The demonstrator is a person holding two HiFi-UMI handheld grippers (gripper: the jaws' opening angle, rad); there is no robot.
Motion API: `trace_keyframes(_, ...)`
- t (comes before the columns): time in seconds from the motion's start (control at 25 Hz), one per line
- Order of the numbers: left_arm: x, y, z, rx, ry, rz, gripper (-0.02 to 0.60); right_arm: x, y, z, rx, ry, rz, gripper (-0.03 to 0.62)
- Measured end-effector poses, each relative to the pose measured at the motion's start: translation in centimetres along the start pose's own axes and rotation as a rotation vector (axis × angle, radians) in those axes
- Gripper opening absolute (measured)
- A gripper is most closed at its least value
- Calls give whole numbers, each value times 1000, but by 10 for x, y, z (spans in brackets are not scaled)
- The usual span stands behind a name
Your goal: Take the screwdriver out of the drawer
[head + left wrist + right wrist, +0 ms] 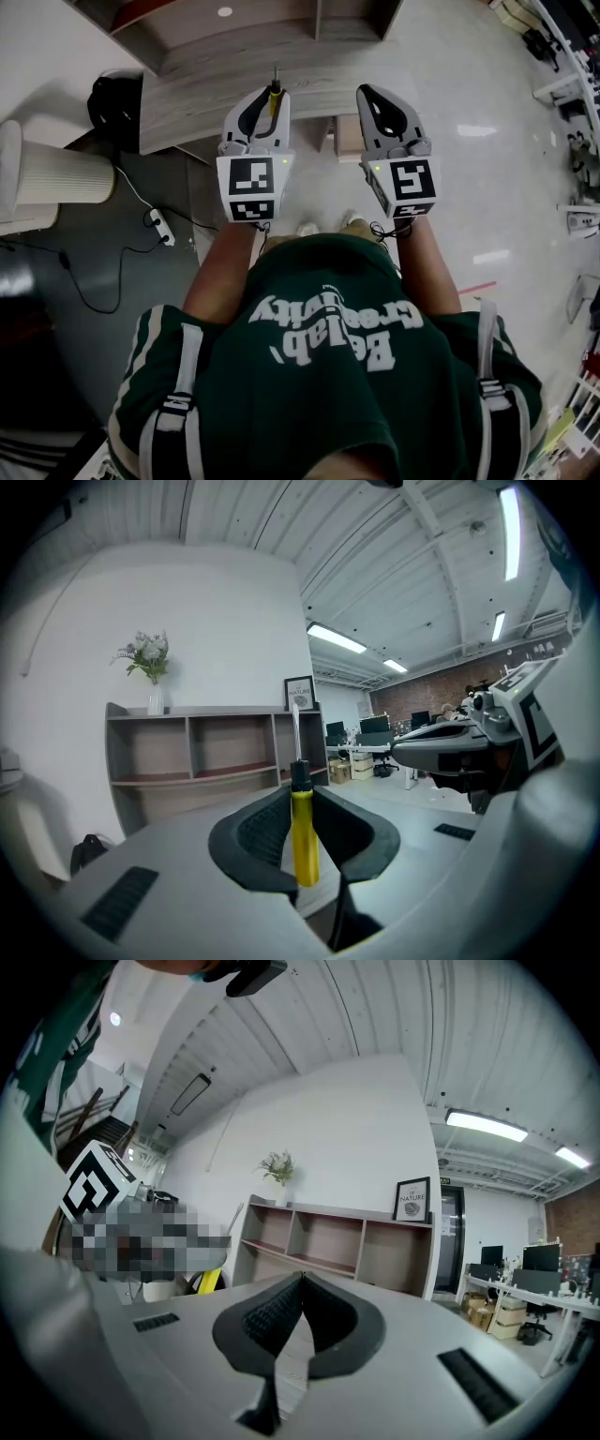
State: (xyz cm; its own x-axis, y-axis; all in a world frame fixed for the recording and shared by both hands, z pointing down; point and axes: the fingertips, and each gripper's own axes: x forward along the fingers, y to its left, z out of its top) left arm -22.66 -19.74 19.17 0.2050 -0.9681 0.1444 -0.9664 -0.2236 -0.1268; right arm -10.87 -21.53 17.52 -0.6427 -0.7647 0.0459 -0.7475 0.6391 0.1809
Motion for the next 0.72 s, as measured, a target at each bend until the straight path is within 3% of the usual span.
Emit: trace_keyframes(0.72, -21, 2, 2, 1, -34, -20, 84, -11, 17, 5, -24, 1, 5, 34)
